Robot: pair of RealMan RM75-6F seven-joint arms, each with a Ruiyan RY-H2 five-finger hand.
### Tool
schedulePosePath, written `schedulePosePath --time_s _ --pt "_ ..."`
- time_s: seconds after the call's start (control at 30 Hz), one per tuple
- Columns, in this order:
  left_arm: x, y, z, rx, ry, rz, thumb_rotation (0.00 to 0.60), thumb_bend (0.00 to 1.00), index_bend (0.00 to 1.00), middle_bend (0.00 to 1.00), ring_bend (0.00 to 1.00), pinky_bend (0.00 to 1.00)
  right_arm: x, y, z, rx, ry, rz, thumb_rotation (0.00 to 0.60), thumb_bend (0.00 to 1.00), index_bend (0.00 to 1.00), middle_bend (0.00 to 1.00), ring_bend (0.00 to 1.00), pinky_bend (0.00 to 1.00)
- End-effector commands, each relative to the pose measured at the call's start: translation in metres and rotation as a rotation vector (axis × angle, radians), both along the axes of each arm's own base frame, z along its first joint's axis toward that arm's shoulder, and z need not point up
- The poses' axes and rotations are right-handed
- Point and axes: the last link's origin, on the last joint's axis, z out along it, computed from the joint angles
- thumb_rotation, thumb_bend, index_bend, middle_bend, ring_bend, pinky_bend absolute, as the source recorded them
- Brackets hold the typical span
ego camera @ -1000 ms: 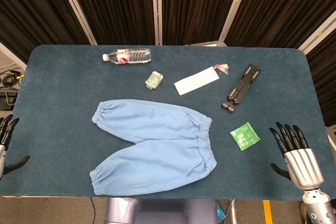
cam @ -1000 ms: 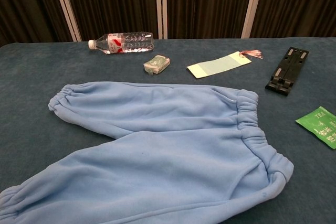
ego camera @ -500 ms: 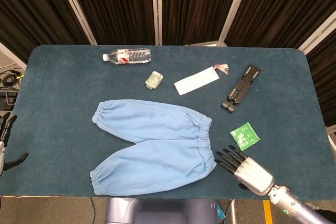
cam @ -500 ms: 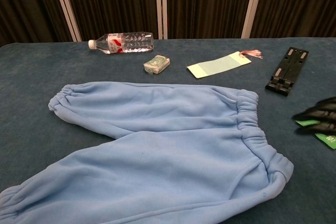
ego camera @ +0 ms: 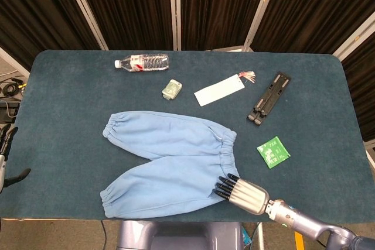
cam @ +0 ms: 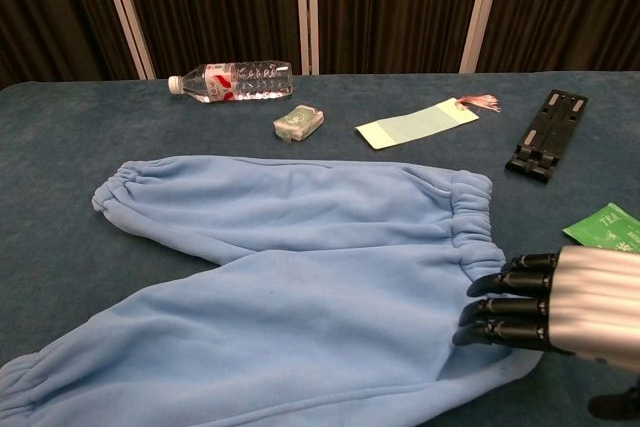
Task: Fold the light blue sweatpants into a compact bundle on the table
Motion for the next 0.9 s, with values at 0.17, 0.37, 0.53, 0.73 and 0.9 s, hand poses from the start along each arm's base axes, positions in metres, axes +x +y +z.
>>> schedulePosePath --time_s 0.17,0.37,0.53,0.73,0.9 --pt "0.0 0.0 -0.001 -0.003 0.001 0.001 0.6 0.0 0.0 0.0 0.0 0.0 0.006 -0.007 -0.011 -0.011 0.008 -0.002 0.6 0.03 0.3 0.3 0.28 0.33" --pt "0.0 0.0 -0.004 -0.018 0.001 0.0 0.6 0.0 0.0 0.0 0.0 0.0 0.009 -0.006 -0.014 0.008 -0.069 -0.025 0.6 0.3 0.56 0.54 0.51 0.55" --pt "0.002 0.0 -0.009 -0.04 0.007 -0.008 0.6 0.0 0.0 0.0 0.0 0.0 0.015 -0.01 -0.015 0.017 -0.162 -0.084 0.6 0.46 0.65 0.61 0.58 0.6" --pt "0.011 -0.002 -0.024 -0.134 0.003 -0.107 0.6 0.0 0.0 0.0 0.0 0.0 0.024 -0.018 -0.016 0.024 -0.231 -0.171 0.6 0.5 0.69 0.63 0.6 0.63" --pt "0.024 -0.004 -0.052 -0.293 0.048 -0.313 0.6 0.0 0.0 0.0 0.0 0.0 0.037 -0.026 -0.017 0.032 -0.279 -0.271 0.6 0.5 0.69 0.64 0.6 0.63"
